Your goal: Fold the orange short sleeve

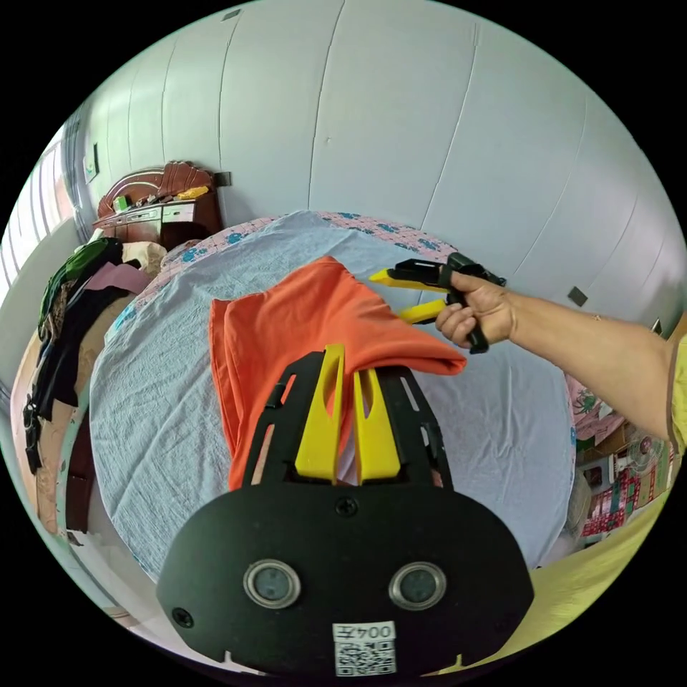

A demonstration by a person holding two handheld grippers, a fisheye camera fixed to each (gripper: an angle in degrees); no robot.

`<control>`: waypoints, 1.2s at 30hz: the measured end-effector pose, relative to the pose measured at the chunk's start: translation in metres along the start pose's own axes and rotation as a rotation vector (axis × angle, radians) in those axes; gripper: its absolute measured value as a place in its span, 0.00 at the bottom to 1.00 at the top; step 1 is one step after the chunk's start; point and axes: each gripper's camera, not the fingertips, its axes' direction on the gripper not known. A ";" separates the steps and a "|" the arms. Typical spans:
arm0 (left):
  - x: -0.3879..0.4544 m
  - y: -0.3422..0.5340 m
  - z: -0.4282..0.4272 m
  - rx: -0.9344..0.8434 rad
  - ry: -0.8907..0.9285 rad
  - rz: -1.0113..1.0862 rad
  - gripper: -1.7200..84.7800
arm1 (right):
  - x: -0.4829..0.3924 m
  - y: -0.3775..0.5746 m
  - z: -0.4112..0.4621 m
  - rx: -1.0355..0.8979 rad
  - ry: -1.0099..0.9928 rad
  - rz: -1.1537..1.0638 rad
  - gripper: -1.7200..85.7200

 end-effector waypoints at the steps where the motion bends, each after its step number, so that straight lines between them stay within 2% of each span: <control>1: 0.000 -0.003 -0.008 0.000 0.009 -0.002 0.02 | 0.004 -0.017 0.006 -0.002 0.007 0.006 0.24; 7: 0.011 -0.010 -0.054 0.017 0.036 -0.015 0.02 | 0.014 -0.090 0.053 -0.075 0.060 -0.002 0.22; 12: 0.024 -0.013 -0.100 0.034 0.045 -0.021 0.02 | 0.024 -0.124 0.100 -0.174 0.193 0.002 0.12; 13: 0.027 -0.013 -0.112 0.039 0.047 -0.033 0.02 | 0.028 -0.127 0.109 -0.176 0.205 0.010 0.08; 15: 0.030 -0.012 -0.135 0.057 0.040 -0.055 0.02 | 0.023 -0.123 0.117 -0.121 0.181 -0.052 0.06; 20: 0.056 0.002 -0.230 0.162 0.000 -0.050 0.02 | -0.023 -0.086 0.141 -0.036 0.066 -0.353 0.05; 25: 0.108 0.029 -0.335 0.272 -0.096 -0.003 0.02 | -0.051 -0.042 0.158 -0.013 -0.080 -0.501 0.05; 32: 0.214 0.095 -0.522 0.417 -0.239 -0.040 0.02 | -0.092 0.054 0.199 -0.087 -0.185 -0.710 0.05; 36: 0.260 0.152 -0.619 0.427 -0.242 -0.130 0.02 | -0.099 0.117 0.240 -0.155 -0.202 -0.764 0.05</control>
